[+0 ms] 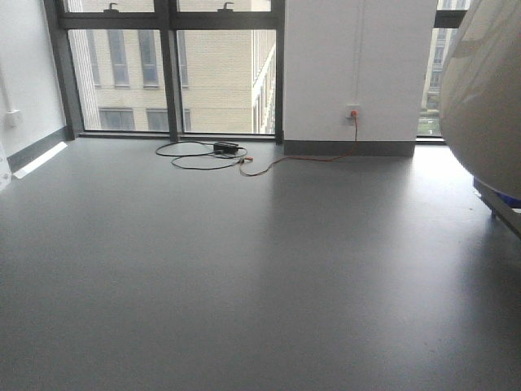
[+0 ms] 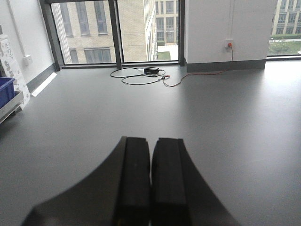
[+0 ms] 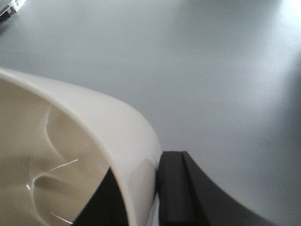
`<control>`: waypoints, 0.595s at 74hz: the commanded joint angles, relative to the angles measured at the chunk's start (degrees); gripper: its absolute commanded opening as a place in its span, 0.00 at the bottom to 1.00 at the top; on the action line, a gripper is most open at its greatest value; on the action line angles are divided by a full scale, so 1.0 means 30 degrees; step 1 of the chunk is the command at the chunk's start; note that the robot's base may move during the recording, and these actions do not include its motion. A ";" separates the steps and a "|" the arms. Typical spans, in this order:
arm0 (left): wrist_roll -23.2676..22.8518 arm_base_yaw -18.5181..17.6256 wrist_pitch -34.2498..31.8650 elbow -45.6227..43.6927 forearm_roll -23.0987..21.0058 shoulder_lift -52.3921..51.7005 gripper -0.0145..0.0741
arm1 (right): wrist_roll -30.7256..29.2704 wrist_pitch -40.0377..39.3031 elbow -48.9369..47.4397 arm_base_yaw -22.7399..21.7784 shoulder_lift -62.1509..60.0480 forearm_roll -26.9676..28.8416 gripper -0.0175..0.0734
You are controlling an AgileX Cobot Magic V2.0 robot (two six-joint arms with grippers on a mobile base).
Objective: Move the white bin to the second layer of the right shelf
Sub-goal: 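Turn the base toward the window wall holding the white bin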
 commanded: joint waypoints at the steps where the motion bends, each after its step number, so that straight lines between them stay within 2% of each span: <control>1: -0.0059 -0.0087 -0.1667 0.0702 0.0000 -0.0266 0.26 | 0.0021 -0.1976 -0.0593 -0.0139 -0.0027 0.0180 0.25; 44: -0.0059 -0.0087 -0.1667 0.0702 0.0000 -0.0266 0.26 | 0.0021 -0.1976 -0.0593 -0.0139 -0.0027 0.0180 0.25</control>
